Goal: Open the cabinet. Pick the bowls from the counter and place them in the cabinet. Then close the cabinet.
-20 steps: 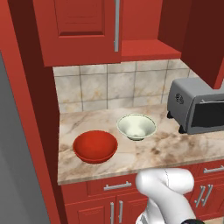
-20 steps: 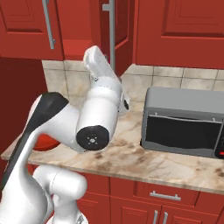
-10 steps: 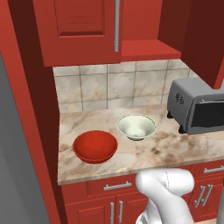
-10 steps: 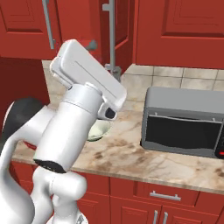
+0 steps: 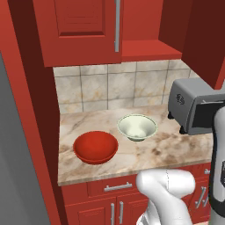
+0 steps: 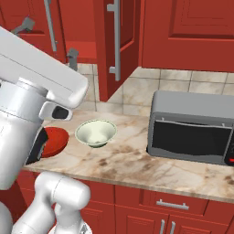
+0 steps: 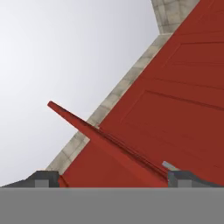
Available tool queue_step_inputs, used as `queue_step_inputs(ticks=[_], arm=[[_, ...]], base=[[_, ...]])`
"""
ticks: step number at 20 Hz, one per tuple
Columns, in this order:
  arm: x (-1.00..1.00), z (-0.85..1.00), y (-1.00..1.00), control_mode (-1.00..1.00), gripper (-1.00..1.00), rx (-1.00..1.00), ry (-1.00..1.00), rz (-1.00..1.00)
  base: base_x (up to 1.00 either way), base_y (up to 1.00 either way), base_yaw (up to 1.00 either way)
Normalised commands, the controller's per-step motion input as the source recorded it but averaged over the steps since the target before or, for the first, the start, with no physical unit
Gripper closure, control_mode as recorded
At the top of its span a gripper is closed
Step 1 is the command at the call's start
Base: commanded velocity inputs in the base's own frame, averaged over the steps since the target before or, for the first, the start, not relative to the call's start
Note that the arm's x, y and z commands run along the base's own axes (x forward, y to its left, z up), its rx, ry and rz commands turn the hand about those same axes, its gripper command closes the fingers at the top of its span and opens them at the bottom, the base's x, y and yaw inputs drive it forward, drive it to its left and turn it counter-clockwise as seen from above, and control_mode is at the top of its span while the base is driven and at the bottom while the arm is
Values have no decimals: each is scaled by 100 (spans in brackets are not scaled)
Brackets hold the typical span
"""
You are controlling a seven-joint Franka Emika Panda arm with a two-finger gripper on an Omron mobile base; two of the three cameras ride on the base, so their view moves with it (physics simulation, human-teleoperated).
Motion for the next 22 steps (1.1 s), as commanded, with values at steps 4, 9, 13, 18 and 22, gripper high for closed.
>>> queue_step_inputs(ticks=[4, 9, 13, 18, 22], arm=[[-50, -20, 86, -100, -100, 3, -1, 0], [-24, -21, 46, -100, -100, 17, 0, 0], [-1, -19, 46, -100, -100, 12, 0, 0], [9, -28, 11, -100, -100, 15, 2, 0], [19, -36, 0, -100, -100, 18, 1, 0]], base=[[0, 0, 0], [0, 0, 0], [0, 0, 0], [0, 0, 0], [0, 0, 0]])
